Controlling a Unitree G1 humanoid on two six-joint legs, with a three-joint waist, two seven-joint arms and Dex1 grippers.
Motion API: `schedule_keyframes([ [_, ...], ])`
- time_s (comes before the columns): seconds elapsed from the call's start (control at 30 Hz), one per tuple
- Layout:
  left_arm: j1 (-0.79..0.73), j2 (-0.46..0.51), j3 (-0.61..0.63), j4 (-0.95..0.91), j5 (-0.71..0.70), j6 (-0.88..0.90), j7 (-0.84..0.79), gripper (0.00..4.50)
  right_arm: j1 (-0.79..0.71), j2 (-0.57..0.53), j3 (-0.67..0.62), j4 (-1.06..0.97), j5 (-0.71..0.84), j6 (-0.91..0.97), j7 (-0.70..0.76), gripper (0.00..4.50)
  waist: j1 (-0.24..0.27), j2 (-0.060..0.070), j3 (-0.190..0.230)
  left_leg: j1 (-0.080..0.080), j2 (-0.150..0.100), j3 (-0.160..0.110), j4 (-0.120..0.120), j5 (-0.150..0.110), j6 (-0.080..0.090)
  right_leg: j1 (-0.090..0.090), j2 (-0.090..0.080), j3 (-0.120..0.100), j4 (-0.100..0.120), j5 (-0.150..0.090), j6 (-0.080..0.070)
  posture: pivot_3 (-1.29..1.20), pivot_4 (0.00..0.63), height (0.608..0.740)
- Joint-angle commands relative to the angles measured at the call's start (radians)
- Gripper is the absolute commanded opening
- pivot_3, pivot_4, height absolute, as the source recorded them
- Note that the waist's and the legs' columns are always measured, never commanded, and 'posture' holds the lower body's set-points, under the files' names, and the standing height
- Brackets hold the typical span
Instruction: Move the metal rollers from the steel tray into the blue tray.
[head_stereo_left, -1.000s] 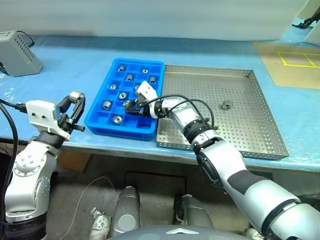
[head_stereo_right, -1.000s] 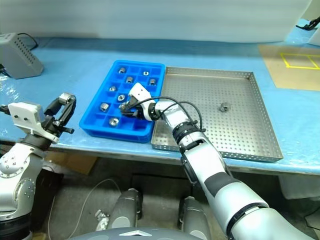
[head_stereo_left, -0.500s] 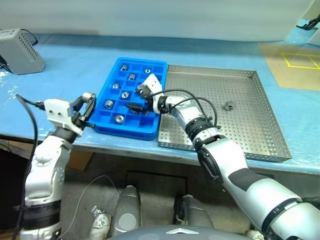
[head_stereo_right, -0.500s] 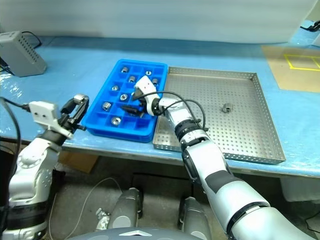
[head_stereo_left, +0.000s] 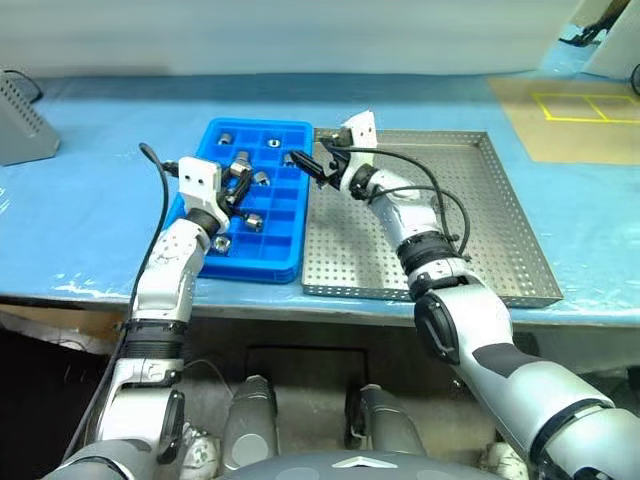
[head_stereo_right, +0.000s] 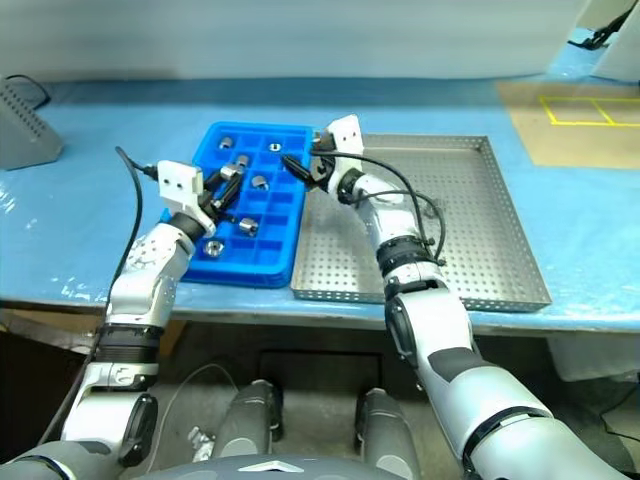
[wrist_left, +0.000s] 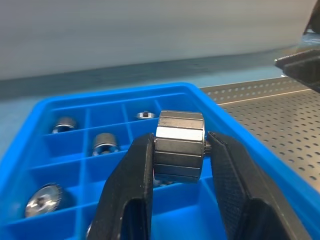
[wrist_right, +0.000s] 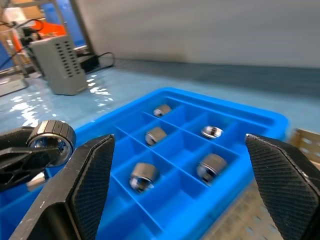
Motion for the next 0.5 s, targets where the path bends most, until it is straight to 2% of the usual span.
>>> schedule_keyframes([
  [0.03,-0.062,-0.014,-0.016,0.09,0.013,-0.034,-0.027,1.29,0.039,-0.021,-0.012,-0.169,0.035,0.061,-0.031,4.3,-0.01,0.0,0.0,0.0,0.0,0.0,0.0,0.0,0.001,0.0,0.0,0.0,0.0,0.0,0.0,-0.16,0.15,0.74],
  [0.27,-0.111,-0.014,-0.065,0.249,0.063,-0.012,-0.075,1.29,0.149,-0.054,-0.003,-0.353,0.047,0.148,-0.076,4.3,-0.043,0.0,0.0,0.001,0.0,0.0,0.001,0.0,0.007,0.001,0.0,0.0,0.001,0.0,0.0,-0.22,0.15,0.74],
  [0.5,-0.14,-0.009,-0.065,0.304,0.098,-0.018,-0.052,1.29,0.196,-0.057,0.033,-0.449,0.06,0.204,-0.056,4.3,-0.056,0.0,0.0,0.005,-0.001,0.001,0.002,0.0,0.006,0.005,0.0,0.001,0.001,0.001,-0.001,-0.23,0.15,0.74],
])
